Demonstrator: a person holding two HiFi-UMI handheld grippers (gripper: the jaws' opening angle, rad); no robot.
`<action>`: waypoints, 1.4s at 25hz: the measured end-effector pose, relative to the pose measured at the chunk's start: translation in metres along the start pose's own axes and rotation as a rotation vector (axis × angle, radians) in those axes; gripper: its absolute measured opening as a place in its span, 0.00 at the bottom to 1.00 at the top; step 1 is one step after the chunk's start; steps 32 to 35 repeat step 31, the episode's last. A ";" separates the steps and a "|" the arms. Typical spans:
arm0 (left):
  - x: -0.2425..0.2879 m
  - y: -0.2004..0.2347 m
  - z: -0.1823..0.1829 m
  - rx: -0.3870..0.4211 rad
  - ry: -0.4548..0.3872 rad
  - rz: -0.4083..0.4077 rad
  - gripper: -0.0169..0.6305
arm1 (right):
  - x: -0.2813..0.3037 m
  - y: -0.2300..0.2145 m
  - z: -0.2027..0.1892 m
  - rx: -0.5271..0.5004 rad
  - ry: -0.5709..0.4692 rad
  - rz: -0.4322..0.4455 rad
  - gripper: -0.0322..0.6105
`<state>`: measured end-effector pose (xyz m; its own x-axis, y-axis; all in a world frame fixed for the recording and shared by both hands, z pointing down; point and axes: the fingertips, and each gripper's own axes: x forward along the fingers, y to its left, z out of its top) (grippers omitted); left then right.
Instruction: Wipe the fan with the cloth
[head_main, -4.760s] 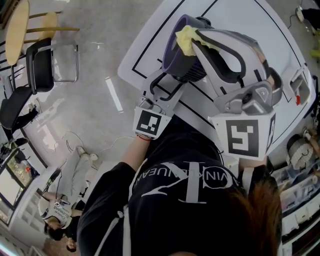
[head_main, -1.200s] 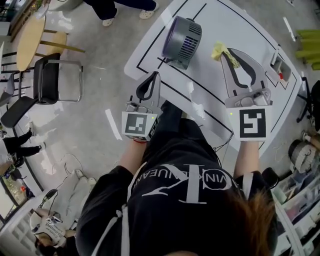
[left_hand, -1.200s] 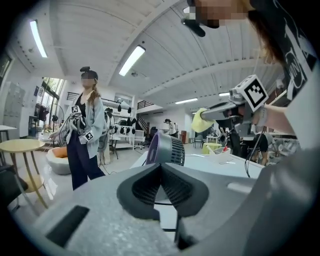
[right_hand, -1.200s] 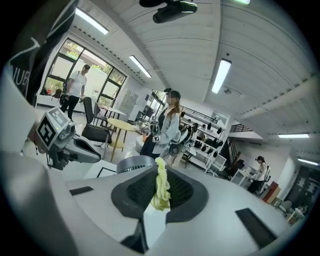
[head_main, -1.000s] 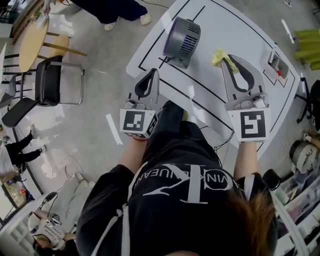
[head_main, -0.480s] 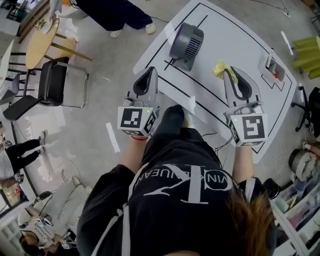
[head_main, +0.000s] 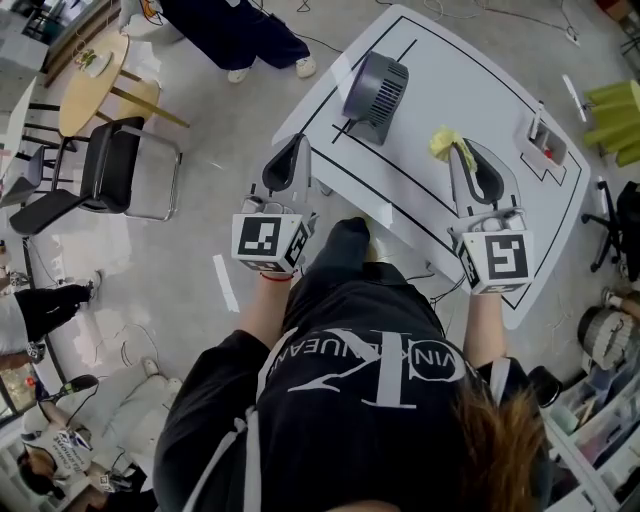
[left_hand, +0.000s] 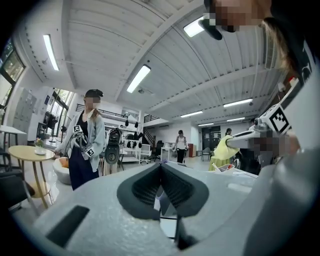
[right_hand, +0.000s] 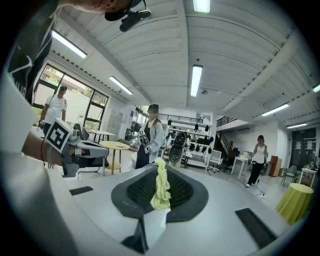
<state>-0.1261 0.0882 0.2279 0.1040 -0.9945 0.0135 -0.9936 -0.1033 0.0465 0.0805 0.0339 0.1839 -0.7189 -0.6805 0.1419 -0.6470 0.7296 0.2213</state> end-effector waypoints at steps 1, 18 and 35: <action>-0.001 0.000 0.002 0.002 -0.003 0.002 0.04 | -0.001 0.000 0.000 0.004 -0.004 -0.001 0.11; -0.018 0.005 0.013 0.015 -0.038 0.028 0.04 | -0.010 0.005 0.004 0.012 -0.036 -0.016 0.11; -0.018 0.012 0.021 0.035 -0.060 0.039 0.04 | -0.010 0.004 0.005 0.042 -0.043 -0.013 0.11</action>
